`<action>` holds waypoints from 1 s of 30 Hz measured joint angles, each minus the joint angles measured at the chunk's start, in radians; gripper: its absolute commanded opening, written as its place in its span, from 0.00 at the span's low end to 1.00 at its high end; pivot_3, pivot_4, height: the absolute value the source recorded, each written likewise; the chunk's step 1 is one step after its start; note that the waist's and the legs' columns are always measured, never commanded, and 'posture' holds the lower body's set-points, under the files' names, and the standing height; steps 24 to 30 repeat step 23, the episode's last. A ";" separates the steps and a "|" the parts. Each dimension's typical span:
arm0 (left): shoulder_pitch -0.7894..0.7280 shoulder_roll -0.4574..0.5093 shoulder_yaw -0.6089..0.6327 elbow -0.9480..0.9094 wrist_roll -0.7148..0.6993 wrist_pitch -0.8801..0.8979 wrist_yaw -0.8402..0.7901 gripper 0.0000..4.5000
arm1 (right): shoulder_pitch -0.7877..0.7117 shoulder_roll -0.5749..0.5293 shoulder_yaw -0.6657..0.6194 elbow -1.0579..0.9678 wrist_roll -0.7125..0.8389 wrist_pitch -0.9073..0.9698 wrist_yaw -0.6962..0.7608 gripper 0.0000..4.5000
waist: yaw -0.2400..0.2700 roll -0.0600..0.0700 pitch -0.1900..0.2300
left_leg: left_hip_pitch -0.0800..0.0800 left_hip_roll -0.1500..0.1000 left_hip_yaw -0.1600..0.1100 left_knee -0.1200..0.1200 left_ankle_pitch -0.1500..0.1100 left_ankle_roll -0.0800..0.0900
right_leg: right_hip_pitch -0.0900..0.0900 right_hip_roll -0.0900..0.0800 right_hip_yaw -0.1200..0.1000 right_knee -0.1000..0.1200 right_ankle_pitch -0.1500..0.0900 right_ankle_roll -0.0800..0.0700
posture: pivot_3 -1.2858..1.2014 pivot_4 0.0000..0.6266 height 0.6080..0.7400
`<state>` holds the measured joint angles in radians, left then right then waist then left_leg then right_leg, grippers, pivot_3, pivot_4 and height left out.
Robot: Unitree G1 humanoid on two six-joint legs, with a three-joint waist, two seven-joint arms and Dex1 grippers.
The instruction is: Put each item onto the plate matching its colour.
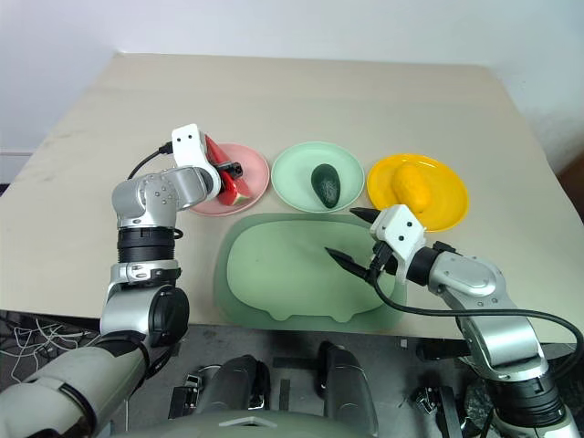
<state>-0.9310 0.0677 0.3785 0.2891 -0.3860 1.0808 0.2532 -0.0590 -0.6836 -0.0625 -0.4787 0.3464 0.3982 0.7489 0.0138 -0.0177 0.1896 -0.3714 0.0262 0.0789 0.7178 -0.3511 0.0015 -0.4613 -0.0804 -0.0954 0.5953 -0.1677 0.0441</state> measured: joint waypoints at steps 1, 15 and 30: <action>-0.001 -0.004 0.010 -0.012 -0.008 0.003 0.004 1.00 | -0.001 -0.002 -0.002 0.000 0.000 0.000 0.000 1.00 | 0.000 0.000 0.000 | 0.000 0.000 0.000 0.000 0.000 0.000 | 0.000 0.000 0.000 0.000 0.000 0.000 | 0.52 0.24 1.00; 0.238 0.247 -0.073 -0.631 -0.066 0.079 -0.167 1.00 | -0.095 -0.035 -0.030 0.186 -0.009 -0.045 0.071 1.00 | -0.021 0.001 0.000 | 0.004 0.002 0.002 -0.003 0.003 -0.006 | -0.001 0.002 0.003 0.003 -0.001 -0.001 | 0.52 0.24 1.00; 0.975 0.572 -0.102 -0.832 0.027 -0.401 -0.615 1.00 | -0.107 -0.030 -0.184 0.309 0.198 0.094 0.113 1.00 | 0.001 0.000 0.000 | 0.002 0.004 0.004 0.001 -0.003 0.004 | -0.001 -0.001 0.004 0.000 -0.003 -0.006 | 0.52 0.24 1.00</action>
